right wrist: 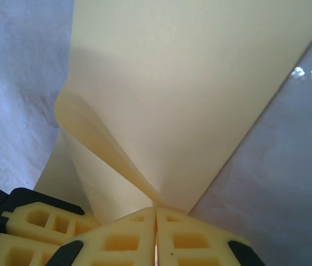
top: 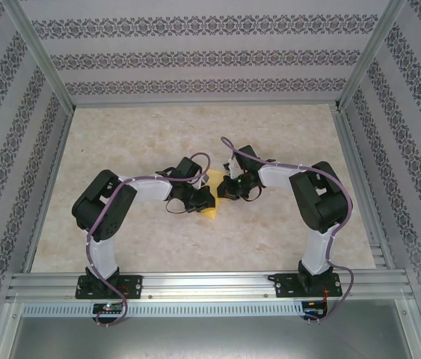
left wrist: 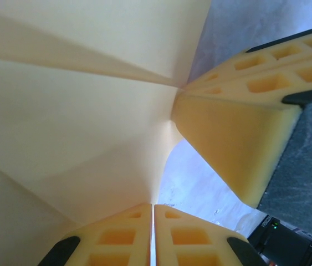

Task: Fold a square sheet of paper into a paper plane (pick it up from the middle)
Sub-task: Fold the triangle a second time at the center of the table.

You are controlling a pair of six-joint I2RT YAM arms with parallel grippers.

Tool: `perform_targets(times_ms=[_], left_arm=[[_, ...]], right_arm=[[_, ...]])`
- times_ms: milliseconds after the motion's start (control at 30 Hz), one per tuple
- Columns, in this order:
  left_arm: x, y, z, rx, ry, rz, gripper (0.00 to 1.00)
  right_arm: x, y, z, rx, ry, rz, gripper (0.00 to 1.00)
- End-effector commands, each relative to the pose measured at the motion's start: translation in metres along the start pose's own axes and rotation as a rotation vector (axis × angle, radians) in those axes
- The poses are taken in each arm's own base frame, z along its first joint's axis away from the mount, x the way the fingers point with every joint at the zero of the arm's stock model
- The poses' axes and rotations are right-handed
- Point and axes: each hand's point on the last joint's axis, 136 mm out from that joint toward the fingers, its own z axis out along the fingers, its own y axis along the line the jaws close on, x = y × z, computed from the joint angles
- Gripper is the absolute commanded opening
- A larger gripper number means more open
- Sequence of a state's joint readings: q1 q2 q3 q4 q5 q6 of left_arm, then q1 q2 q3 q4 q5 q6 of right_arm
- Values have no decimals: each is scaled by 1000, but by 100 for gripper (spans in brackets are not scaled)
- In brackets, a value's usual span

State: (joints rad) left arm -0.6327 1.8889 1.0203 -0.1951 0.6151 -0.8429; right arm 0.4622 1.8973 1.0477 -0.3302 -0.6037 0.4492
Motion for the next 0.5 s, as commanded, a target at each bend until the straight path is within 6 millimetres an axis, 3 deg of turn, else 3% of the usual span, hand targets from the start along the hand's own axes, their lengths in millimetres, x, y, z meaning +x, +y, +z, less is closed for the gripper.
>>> perform_targets(times_ms=[0, 200, 467], left_arm=[[2, -2, 5, -20, 2, 33, 10], [3, -2, 2, -25, -5, 32, 10], [-1, -20, -13, 9, -47, 68, 10]], right_arm=[[-9, 2, 1, -16, -13, -23, 9], [-7, 4, 2, -26, -2, -26, 11], [-1, 6, 4, -38, 13, -29, 7]])
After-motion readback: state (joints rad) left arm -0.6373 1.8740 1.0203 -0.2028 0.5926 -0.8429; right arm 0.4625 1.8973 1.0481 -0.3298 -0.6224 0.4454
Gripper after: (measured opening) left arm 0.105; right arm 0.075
